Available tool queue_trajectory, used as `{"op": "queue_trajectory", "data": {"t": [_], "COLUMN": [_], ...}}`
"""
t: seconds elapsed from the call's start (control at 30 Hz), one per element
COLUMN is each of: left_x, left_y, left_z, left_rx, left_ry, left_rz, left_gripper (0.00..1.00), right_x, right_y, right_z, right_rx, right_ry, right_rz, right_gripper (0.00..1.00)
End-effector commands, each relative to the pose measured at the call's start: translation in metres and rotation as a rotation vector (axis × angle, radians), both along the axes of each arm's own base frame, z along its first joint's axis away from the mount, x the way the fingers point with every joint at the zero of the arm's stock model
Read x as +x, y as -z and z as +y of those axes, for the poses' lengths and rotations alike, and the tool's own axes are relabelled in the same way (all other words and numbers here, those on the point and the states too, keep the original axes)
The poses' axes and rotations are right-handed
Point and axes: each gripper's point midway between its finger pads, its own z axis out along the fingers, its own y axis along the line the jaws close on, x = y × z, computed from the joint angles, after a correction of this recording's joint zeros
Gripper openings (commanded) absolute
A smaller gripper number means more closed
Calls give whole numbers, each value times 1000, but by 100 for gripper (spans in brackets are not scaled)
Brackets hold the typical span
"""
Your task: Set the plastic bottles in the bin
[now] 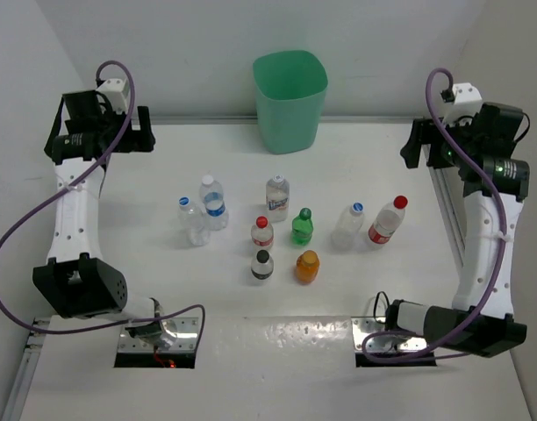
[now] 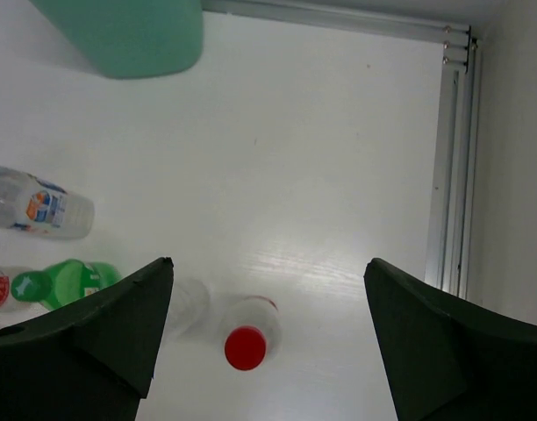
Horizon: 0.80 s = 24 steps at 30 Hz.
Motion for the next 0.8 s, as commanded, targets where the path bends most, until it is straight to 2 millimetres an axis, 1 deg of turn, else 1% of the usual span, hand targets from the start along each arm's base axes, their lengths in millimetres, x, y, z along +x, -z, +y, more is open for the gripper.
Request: {"op": "queue_trajectory", "data": {"t": [0.0,0.03,0.07,0.1,0.13,0.17,0.2,0.23,0.3,0.33,0.4,0.43,0.47,0.53,0.57,0.6,0.63,0.67,0.73,0.77], "left_x": [-3,-4,-4,-4,-5,-5,-4,-4,-4,-5,-3,-4,-4,-2,-3,-3,-3,-1,0,-1], "left_y": [-13,-10,-6,-6,-7,-3,-5,-6,-6,-7,-9,-9,-9,-7,-7,-3,-3,2,3,3], "left_z": [-5,-9,-11,-13,-14,-15,-16,-20,-21,-24,-26,-28,-29,-32,-33,-33,-33,-33,-33,-33], "left_rx": [20,7,-1,-8,-22,-24,-28,-37,-42,-48,-53,-60,-57,-67,-72,-75,-75,-78,-78,-85], "left_ry": [54,74,84,96,111,111,121,137,145,157,170,182,195,207,215,215,215,215,215,210], "left_rz": [-50,-44,-37,-38,-42,-33,-43,-46,-47,-49,-59,-61,-64,-57,-58,-49,-49,-41,-41,-39], "left_gripper": [100,100,100,100,100,100,100,100,100,100,100,100,100,100,100,100,100,100,100,100], "right_x": [-17,-24,-32,-32,-39,-38,-40,-46,-47,-49,-51,-49,-52,-51,-53,-51,-51,-52,-52,-52], "right_y": [13,15,39,42,38,61,65,74,95,91,106,105,117,121,131,131,134,140,150,151], "right_z": [-8,-4,-1,0,3,3,3,4,3,2,1,0,2,2,4,3,4,4,7,8], "right_rx": [-43,-41,-26,-33,-41,-33,-35,-33,-23,-26,-20,-17,-8,-2,6,3,7,12,23,25], "right_ry": [21,8,0,-13,-17,-16,-13,-10,-1,10,22,29,27,24,22,21,18,18,5,1], "right_rz": [13,7,51,37,6,23,19,17,32,1,7,-12,8,2,22,11,14,22,28,21], "right_gripper": [88,88,88,88,87,87,87,86,86,84,84,84,84,83,83,83,82,81,78,75]}}
